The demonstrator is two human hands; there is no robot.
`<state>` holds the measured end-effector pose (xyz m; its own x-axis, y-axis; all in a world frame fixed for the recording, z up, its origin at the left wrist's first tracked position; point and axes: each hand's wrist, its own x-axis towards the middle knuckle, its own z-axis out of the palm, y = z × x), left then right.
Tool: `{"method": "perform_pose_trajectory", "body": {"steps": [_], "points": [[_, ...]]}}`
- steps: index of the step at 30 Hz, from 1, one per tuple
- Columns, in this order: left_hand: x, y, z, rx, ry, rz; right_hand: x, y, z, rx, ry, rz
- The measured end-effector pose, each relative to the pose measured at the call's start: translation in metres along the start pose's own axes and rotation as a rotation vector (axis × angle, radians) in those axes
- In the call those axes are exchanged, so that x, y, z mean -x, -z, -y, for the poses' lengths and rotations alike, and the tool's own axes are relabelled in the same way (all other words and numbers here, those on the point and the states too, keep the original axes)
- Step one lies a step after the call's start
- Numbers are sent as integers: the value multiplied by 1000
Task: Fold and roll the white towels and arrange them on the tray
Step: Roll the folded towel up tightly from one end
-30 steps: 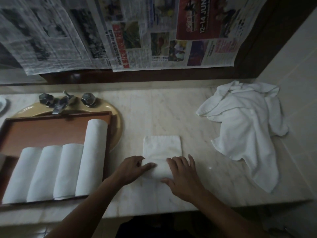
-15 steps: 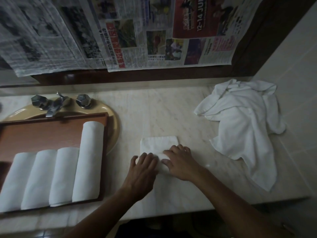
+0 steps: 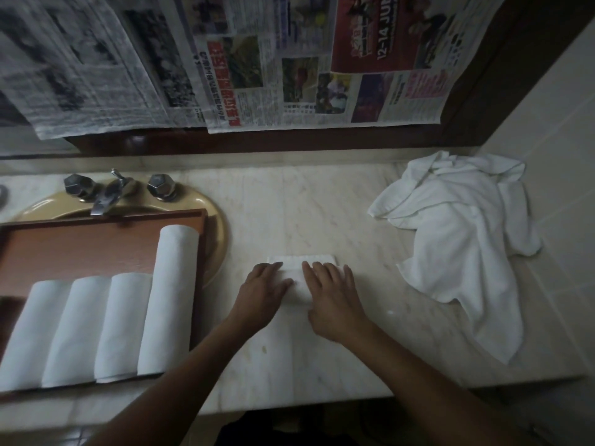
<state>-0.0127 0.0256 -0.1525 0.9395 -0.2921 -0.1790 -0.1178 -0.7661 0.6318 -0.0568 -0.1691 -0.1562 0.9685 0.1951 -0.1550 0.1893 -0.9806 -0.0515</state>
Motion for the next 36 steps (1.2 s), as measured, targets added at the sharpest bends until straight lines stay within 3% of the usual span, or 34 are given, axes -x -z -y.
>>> {"method": "perform_pose_trajectory", "body": {"steps": [4,8,11,14,18,23,27,31,34,36], "points": [[15,-2,-2,183,163,-131,-35,13,-10,34,-14,136],[18,-2,-1,292,390,-53,-68,20,-19,26,5,246],[16,-1,-4,802,538,114,-83,25,-27,-2,19,324],[17,0,-6,1232,666,162,-82,29,-30,-109,1,401],[24,-3,-10,1326,573,196,-48,26,-21,-206,3,445],[48,1,-16,1202,517,77,3,16,-3,-278,13,284],[67,24,-18,1259,402,-30,29,30,1,-866,-162,123],[92,52,-15,1268,230,-56,40,54,13,-1594,-427,284],[109,73,-14,1196,163,-72,35,58,26,-2016,-370,496],[122,88,-7,1132,159,-140,30,66,41,-2103,-262,498]]}}
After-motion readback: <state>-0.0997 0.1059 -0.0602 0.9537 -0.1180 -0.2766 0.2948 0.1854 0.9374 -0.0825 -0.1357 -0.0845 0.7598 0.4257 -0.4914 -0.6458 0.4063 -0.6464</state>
